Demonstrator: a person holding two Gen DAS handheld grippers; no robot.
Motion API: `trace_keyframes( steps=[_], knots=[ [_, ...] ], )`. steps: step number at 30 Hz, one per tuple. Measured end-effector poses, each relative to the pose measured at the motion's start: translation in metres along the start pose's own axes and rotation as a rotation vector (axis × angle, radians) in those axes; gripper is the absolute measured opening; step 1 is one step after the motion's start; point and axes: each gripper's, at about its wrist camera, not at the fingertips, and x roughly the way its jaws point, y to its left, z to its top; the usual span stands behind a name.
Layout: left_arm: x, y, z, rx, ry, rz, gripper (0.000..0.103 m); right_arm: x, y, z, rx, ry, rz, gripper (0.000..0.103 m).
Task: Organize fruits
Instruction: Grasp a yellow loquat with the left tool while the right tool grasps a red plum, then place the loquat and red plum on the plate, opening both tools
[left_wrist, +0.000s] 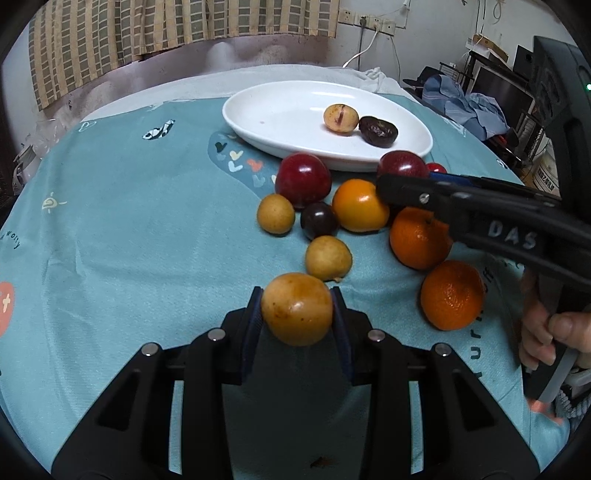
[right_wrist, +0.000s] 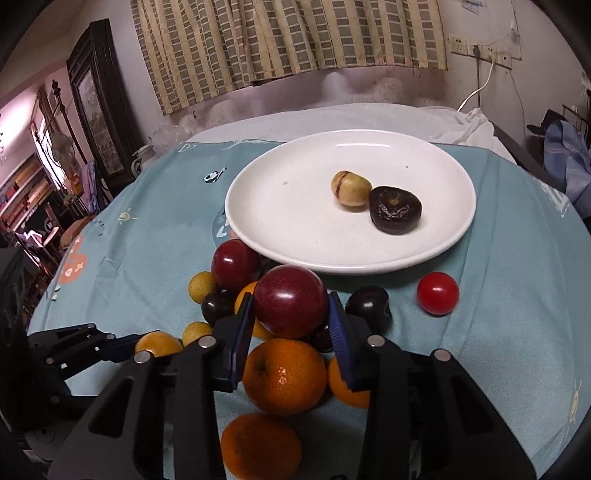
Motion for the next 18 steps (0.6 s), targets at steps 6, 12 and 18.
trace_keyframes(
  steps=[6, 12, 18],
  knots=[
    [-0.013, 0.001, 0.002, -0.006, -0.054, 0.006, 0.036, -0.033, -0.005, -0.002, 0.021, -0.057, 0.043, 0.040],
    [-0.029, -0.004, 0.046, -0.002, -0.111, 0.033, 0.036, -0.074, -0.024, 0.027, 0.059, -0.180, 0.013, 0.040],
    [-0.003, -0.011, 0.106, -0.029, -0.123, 0.001, 0.036, -0.046, -0.053, 0.071, 0.098, -0.145, -0.023, 0.040]
  ],
)
